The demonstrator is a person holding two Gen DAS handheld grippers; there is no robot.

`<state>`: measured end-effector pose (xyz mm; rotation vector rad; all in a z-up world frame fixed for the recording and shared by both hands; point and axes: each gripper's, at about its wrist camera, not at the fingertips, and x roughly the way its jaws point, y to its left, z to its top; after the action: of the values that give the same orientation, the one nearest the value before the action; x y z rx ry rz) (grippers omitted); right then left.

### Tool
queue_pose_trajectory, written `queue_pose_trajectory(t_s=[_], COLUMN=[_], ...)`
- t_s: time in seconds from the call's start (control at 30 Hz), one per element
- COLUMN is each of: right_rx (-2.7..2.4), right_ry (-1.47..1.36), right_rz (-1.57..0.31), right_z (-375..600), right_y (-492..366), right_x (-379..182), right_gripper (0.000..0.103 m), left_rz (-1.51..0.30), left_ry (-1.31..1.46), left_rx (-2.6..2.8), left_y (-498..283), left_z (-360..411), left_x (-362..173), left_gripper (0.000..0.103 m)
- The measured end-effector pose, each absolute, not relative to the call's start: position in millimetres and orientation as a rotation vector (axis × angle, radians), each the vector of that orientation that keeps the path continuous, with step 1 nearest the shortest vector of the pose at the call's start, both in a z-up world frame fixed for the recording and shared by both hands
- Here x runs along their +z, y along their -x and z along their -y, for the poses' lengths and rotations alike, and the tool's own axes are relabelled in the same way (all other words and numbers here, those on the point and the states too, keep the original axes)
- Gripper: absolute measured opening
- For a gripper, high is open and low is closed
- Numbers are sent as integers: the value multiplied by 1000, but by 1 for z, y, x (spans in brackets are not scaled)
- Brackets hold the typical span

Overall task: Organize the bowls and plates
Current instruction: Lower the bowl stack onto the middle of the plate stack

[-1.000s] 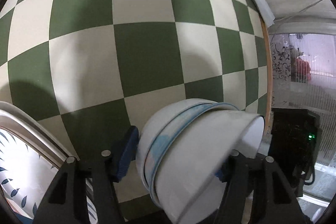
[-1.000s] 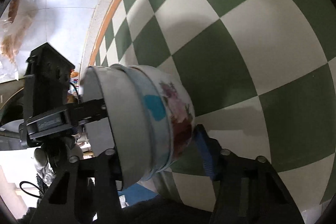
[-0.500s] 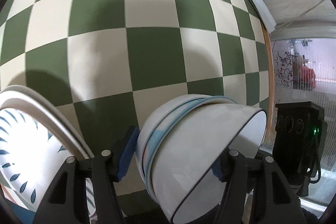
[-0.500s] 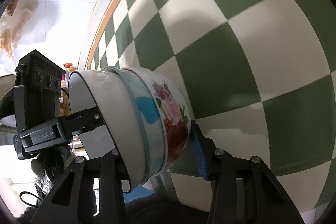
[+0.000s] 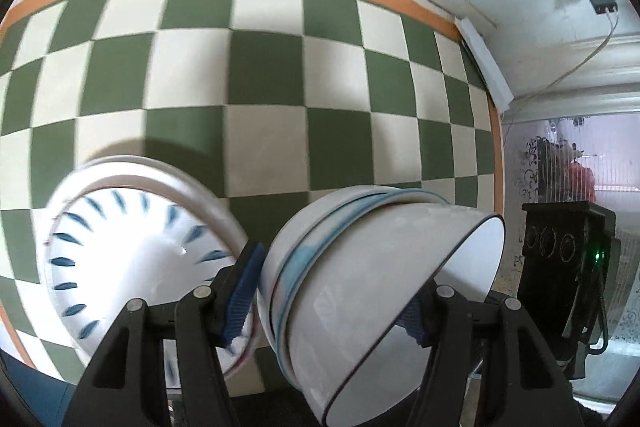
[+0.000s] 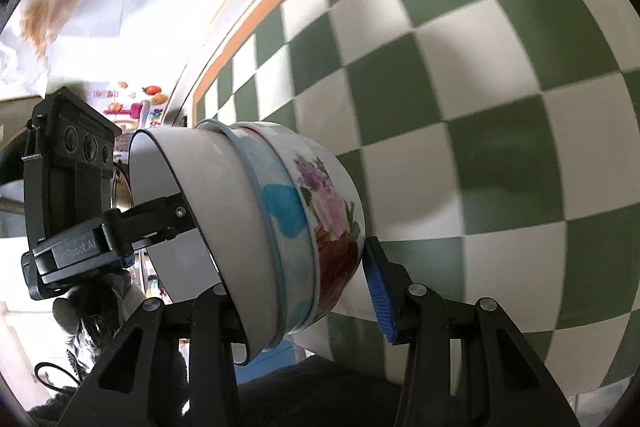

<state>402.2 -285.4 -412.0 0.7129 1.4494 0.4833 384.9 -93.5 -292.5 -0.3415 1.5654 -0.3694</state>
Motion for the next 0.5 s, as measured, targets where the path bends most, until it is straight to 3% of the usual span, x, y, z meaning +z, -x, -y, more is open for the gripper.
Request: queue_pose_trajectory(t_s=[0.5], right_rx=[605], right_ry=[-603], right_rz=[-1486], right_z=[176], right_y=[-406], right_x=[-407], right_gripper=[47], left_rz=[-1527], left_ry=[402], left_rx=[-253], left_y=[-364], left_z=[-22], left_x=[-292], left_gripper=[59])
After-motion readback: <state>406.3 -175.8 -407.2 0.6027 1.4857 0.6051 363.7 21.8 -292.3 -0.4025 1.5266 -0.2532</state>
